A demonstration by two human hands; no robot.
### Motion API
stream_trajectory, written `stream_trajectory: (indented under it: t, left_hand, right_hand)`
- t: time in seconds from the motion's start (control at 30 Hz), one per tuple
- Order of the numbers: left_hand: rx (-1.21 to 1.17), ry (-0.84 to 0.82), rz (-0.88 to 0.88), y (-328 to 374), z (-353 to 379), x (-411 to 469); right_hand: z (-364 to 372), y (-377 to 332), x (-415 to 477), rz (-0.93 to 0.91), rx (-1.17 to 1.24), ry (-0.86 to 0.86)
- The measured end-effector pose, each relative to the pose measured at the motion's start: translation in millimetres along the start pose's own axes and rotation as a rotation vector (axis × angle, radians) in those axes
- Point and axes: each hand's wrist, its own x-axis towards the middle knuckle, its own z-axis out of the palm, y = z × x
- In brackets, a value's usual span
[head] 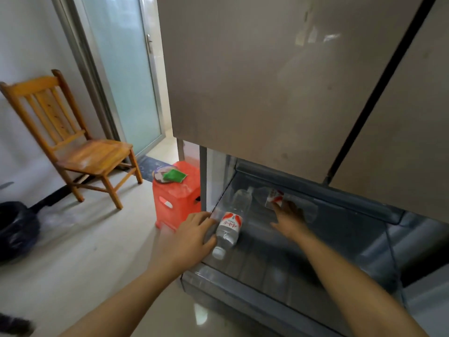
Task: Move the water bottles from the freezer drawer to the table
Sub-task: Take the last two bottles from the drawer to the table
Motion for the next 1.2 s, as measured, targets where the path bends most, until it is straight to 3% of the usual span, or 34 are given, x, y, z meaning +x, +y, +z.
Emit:
stream_trajectory:
  t: [0.37,0.53,0.73,0.97,1.1,1.2]
  left_hand:
    - [-0.114,0.025,-0.052,2,-1,-1]
    - [-0.087,0.083,-0.022,-2,3,-1]
    - [-0.082,0.019,-0.039,0,0,-1]
    - [-0.055,-0.059,-0.048,1,-2,1]
    - [-0.144,-0.069,-0.012,0,-5,4]
    - [-0.172,-0.210,0.071,1,-9,16]
  right_hand:
    - [11,-3,73,-0.002,-0.105,-0.024]
    - [17,6,85,0.064,0.045,-0.022]
    - [25,7,87,0.063,-0.267,0.101]
    - [28,6,41,0.234,-0.065,-0.046]
    - [34,18,-10,0.120,-0.062,-0.136]
    - [32,21,-47,0.117,0.003,-0.189]
